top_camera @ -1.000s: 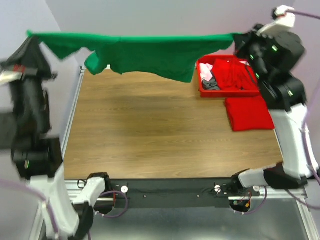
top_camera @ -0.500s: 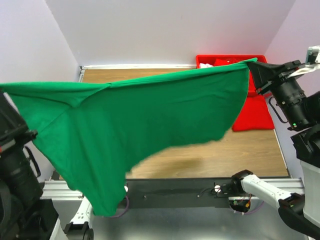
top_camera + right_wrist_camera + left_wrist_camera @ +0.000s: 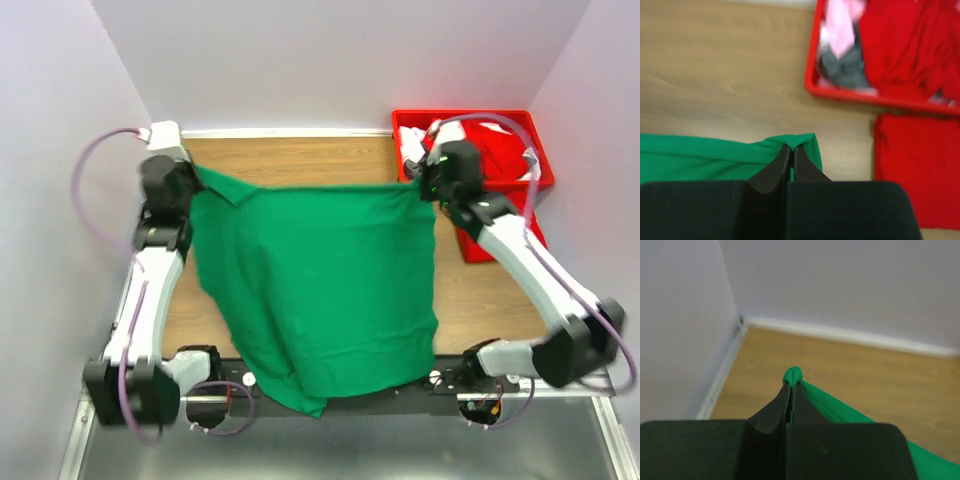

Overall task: Fold and stack the t-shirts
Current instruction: Flatten the tshirt out

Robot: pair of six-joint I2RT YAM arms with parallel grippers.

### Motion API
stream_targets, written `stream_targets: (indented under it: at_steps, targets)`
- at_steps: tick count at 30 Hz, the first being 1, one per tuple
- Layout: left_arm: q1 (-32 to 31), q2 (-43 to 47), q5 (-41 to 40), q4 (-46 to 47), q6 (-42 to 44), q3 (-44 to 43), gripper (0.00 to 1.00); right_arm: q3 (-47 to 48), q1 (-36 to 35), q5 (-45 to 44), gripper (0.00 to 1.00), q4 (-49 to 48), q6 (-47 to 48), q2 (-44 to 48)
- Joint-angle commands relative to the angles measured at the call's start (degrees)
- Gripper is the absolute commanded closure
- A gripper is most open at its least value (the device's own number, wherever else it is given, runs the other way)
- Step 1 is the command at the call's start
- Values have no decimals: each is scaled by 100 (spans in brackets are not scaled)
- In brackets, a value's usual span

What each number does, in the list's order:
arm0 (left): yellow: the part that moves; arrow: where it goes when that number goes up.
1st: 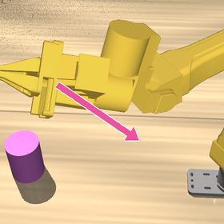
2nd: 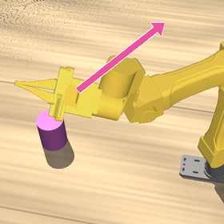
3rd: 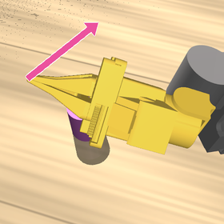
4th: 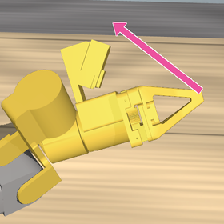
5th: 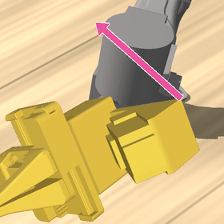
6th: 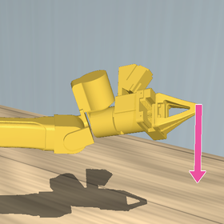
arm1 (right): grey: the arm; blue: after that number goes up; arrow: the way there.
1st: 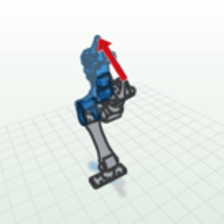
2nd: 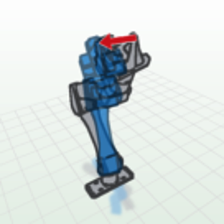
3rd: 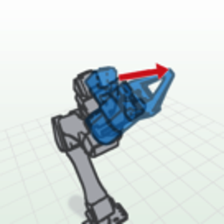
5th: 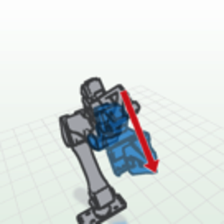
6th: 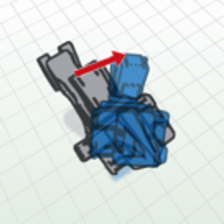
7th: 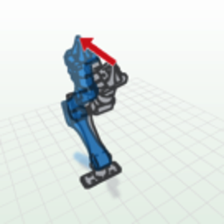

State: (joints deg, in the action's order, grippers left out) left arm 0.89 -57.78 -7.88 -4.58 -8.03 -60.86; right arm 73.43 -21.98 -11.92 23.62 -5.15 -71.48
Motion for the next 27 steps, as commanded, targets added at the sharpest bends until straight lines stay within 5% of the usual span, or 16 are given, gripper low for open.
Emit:
stream_targets:
  at_steps: [1, 5, 11, 19, 27]
  targets:
    - [-1, -960, 252, 870, -366, 505, 100, -810, 71, -627, 96, -1094, 391, -768]
    - [-1, -2645, 295, 985, -575, 112, 100, -936, 115, -697, 98, -1965, 653, -2189]
    - [-9, -3889, 515, 906, -612, -645, 100, -602, 185, -733, 99, -2695, 936, -3266]
    - [-9, -3908, 762, 889, -822, -638, 100, -549, 361, -627, 99, -2845, 919, -3583]
    - [-9, -2977, 832, 380, -1560, -85, 100, -496, 580, -601, 99, -2836, 858, -3407]
